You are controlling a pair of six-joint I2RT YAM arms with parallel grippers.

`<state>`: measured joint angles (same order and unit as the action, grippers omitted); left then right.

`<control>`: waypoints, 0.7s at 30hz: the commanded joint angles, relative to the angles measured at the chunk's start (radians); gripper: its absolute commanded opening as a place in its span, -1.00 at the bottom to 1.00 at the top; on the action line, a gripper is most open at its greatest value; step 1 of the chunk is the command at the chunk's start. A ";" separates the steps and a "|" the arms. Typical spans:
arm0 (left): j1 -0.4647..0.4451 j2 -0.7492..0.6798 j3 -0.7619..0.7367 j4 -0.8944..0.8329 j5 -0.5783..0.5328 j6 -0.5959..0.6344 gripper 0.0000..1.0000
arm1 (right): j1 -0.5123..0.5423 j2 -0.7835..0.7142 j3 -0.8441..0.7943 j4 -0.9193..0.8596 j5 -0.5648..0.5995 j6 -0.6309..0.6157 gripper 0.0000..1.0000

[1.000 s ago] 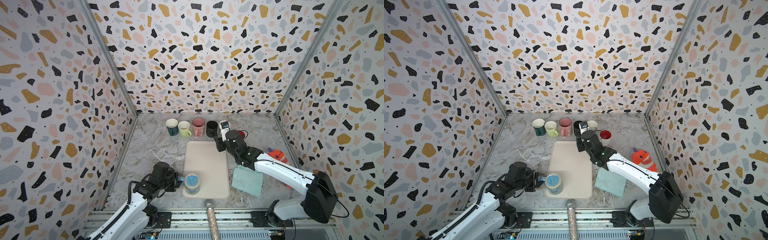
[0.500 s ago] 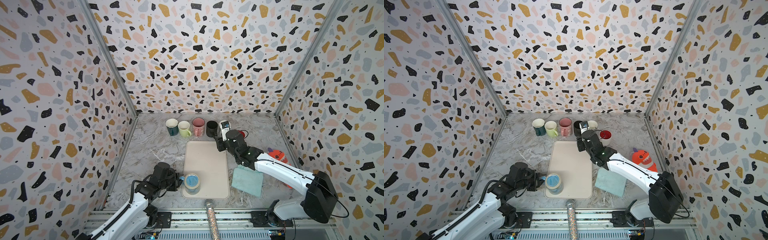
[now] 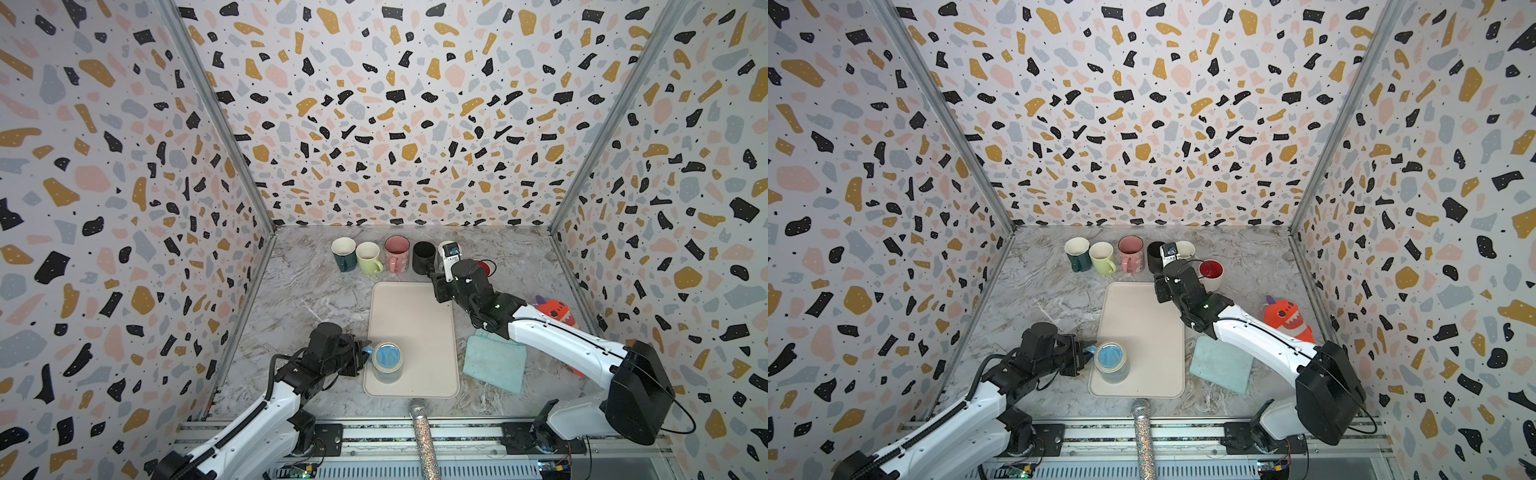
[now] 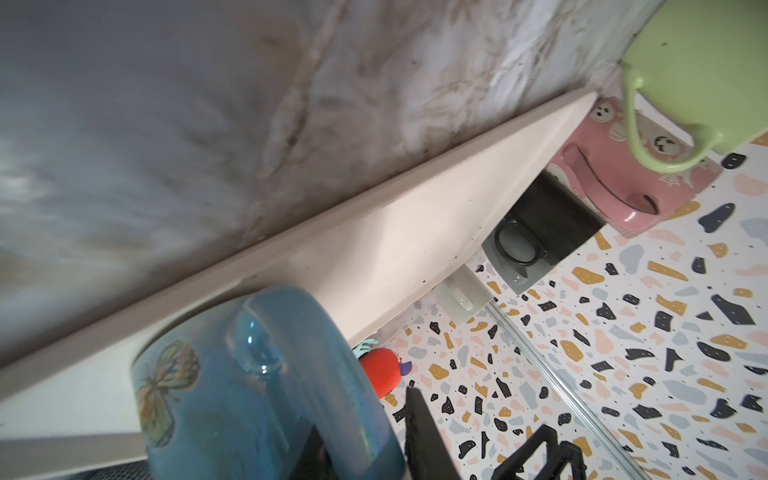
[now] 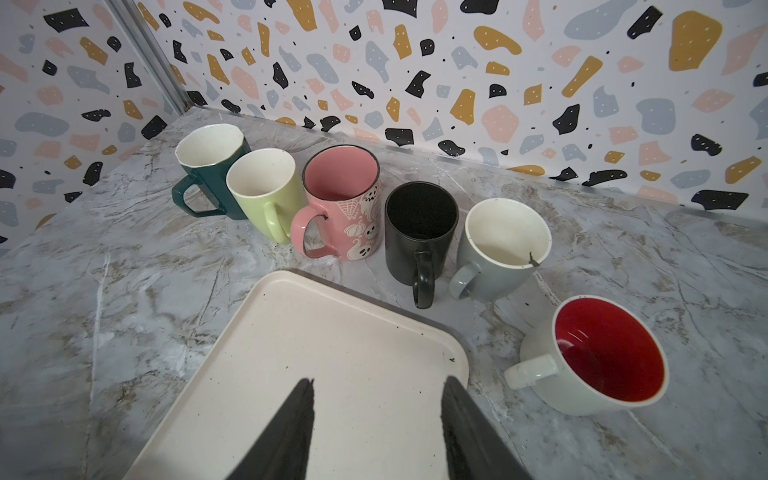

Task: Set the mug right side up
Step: 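Close the left gripper on the blue butterfly mug and lift it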

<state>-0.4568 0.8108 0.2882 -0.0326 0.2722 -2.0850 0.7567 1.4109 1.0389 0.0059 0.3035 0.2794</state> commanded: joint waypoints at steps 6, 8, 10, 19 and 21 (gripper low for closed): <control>-0.003 0.066 0.046 0.323 -0.022 0.230 -1.00 | -0.008 -0.027 0.001 -0.031 0.016 0.001 0.01; -0.002 0.087 0.082 0.318 -0.015 0.302 -1.00 | -0.008 -0.035 -0.004 -0.034 0.016 0.003 0.01; -0.002 0.103 0.119 0.299 -0.011 0.378 -1.00 | -0.008 -0.044 -0.012 -0.034 0.018 0.004 0.01; 0.000 0.148 0.278 0.212 -0.019 0.686 -1.00 | -0.008 -0.080 -0.033 -0.047 0.023 0.012 -0.01; 0.000 0.158 0.315 0.185 -0.015 0.765 -1.00 | -0.008 -0.087 -0.040 -0.045 0.023 0.016 -0.02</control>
<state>-0.4583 0.9756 0.5213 0.0929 0.2459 -1.4826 0.7517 1.3670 1.0103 -0.0250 0.3088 0.2829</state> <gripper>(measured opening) 0.163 0.492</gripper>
